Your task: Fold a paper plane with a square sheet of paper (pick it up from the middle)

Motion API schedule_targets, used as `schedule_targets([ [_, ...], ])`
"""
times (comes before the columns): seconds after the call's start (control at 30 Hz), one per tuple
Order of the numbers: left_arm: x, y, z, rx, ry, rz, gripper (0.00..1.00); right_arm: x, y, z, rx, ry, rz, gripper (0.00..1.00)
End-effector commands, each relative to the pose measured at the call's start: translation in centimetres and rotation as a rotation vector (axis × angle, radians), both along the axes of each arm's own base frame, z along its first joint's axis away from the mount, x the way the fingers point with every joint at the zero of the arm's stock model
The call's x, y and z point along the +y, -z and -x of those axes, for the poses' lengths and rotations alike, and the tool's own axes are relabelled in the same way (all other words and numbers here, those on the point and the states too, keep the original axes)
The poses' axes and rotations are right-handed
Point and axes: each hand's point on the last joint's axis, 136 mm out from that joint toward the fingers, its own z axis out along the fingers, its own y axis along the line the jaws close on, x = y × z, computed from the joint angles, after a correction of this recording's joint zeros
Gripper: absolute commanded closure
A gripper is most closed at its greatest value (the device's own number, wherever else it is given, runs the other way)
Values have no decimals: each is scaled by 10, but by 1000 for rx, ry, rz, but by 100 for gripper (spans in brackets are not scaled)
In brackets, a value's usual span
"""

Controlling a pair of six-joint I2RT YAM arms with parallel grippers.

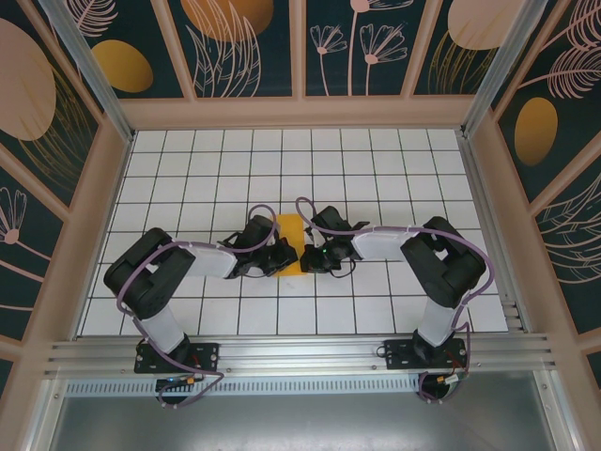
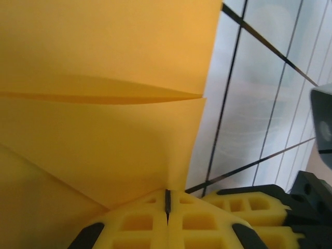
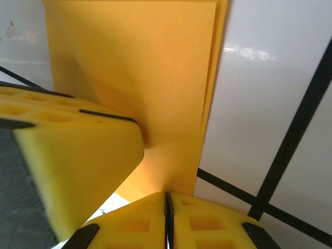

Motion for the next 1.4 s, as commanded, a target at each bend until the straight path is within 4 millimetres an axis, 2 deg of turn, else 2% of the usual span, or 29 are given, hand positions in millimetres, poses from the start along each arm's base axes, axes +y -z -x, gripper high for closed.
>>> schedule_targets([
  [0.0,10,22,8,47,-18,-77,93,-53,59,30,114,37,267,88],
  [0.17,23,27,3,27,-40,-157,92,-55,59,30,113,37,275,88],
  [0.37,39,18,-22,-43,-28,-254,91,-57,60,31,109,29,284,88],
  [0.57,56,21,-40,-61,-31,-279,90,-60,63,33,113,31,292,88],
  [0.8,66,29,-49,-45,-26,-271,89,-59,62,31,104,33,292,88],
  [0.93,72,31,-49,-38,-34,-277,89,-48,49,22,71,27,248,88],
  [1.03,72,31,-47,-35,-35,-261,90,-32,31,10,33,13,190,88],
  [1.27,69,42,-31,12,-27,-207,92,24,-35,-29,-83,-30,-18,87],
  [1.37,69,41,-29,11,-23,-203,92,38,-42,-40,-97,-42,-47,87],
])
